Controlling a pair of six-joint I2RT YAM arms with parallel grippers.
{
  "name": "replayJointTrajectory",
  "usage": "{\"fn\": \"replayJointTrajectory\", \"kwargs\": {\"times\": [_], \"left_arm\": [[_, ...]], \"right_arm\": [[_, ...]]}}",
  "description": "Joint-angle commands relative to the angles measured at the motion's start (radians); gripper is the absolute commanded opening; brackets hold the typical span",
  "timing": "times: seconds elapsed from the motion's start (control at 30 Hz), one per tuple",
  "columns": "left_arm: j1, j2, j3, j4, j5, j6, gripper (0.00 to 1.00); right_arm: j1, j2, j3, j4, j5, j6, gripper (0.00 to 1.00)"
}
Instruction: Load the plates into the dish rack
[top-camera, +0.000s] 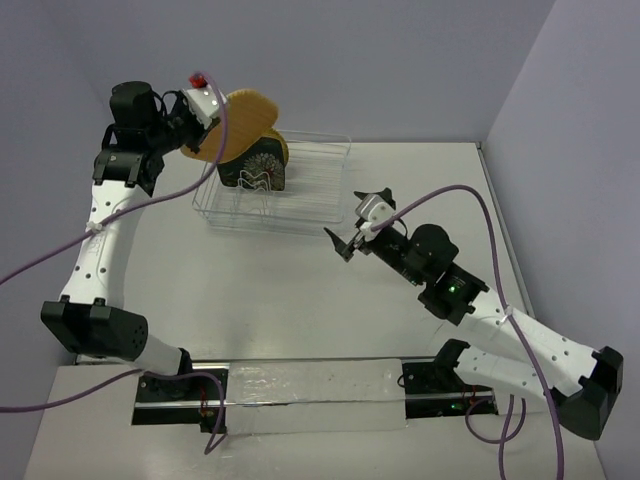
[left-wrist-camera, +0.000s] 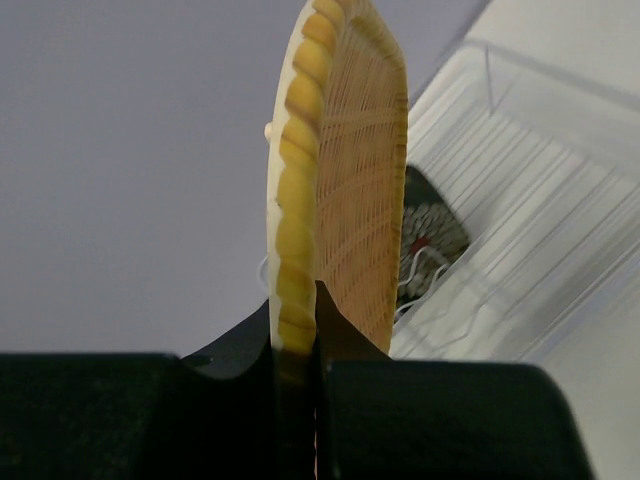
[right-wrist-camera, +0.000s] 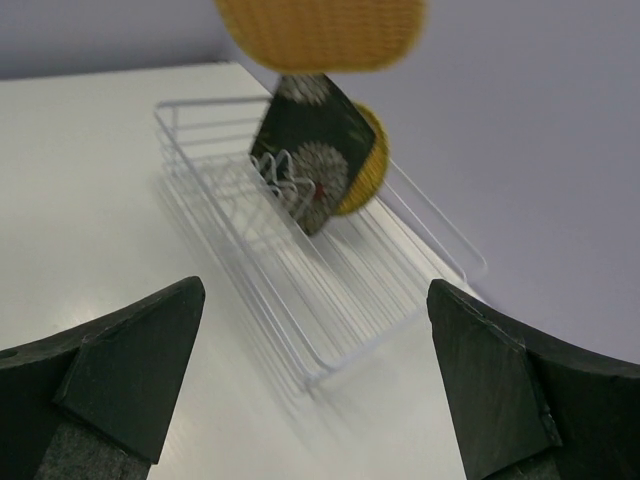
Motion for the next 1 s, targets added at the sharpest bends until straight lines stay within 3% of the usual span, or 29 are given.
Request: {"fn": "replayJointTrajectory", "kwargs": {"times": [0.0,0.13,0.4,0.63,0.97], "left_arm": [[-0.012,0.041,0.049,-0.121,-0.004,0.51,0.0],[-0.025,0.132,0.157,-0.312,-0.017,0.728,0.0],[-0.085,0.362,0.333,-0.437,-0.172,0.855,0.0],[-0.1,0.389,0.271,-0.423,-0.162,0.968,0.0],[-0.089,0.424,0.321,-0.477,-0.082,1.037,0.0]], "right_arm": [[-0.08,-0.025,0.012,-0.13,0.091,0.034,1.0],[-0.151,-0.024,0.032,-0.193,0.113,0.043,1.0],[-0.227,0.046,0.09,-0.255,0.105,0.063,1.0],[-0.255,0.121,0.127,-0.262,0.085,0.085,1.0],[-0.264,0.194,0.165,-0.271,0.078,0.1,1.0]]}}
